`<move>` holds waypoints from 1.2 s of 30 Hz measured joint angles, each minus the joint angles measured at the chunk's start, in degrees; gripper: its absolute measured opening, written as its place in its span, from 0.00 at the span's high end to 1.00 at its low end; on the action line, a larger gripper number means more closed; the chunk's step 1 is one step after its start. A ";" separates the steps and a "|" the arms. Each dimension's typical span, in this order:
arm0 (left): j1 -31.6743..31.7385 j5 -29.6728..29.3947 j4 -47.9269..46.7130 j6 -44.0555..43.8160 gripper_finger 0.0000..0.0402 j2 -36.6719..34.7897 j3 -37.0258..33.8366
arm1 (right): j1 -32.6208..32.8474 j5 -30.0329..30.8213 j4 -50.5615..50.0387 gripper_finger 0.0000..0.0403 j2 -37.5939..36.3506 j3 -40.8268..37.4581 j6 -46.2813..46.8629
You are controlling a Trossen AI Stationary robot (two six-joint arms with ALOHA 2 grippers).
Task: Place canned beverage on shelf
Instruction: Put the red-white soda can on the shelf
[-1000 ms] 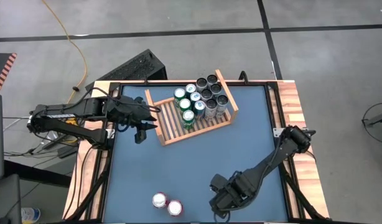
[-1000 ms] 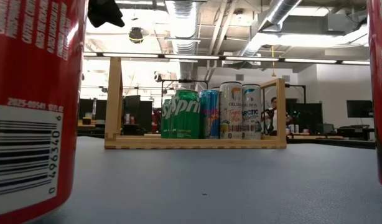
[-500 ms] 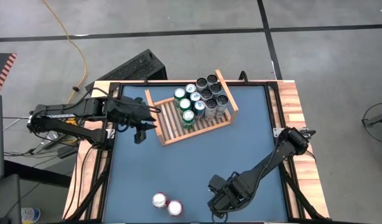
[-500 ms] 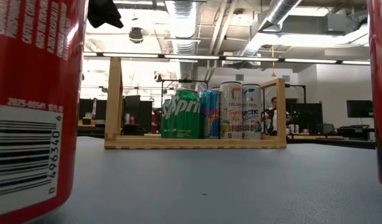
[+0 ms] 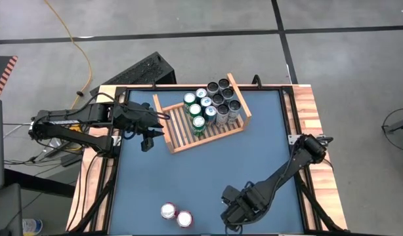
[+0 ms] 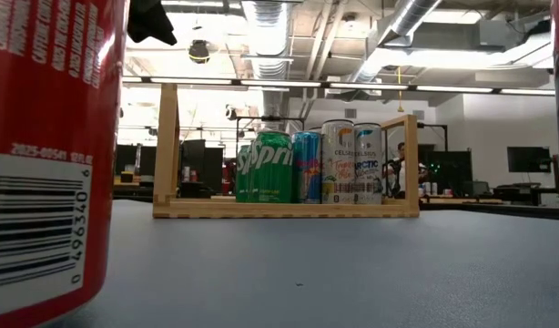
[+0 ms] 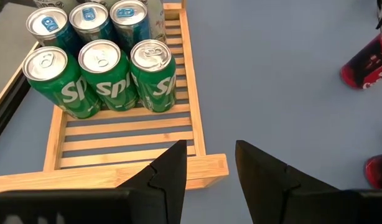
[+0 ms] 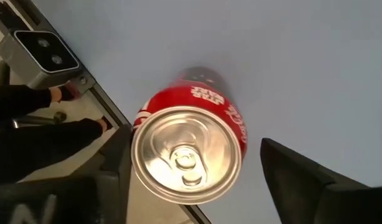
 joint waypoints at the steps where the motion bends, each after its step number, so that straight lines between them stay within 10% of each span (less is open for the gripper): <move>1: -0.02 -0.04 0.00 0.00 0.69 0.00 0.00 | -0.02 0.02 -0.03 0.37 0.00 0.00 -0.11; 13: 0.00 -0.15 0.00 0.20 0.69 0.00 0.00 | -0.03 3.22 -0.14 0.77 -0.15 0.09 -3.23; 36: 0.00 -0.15 -0.19 -1.39 0.69 0.00 0.00 | -6.35 11.82 -1.11 0.76 -0.11 -0.20 -15.49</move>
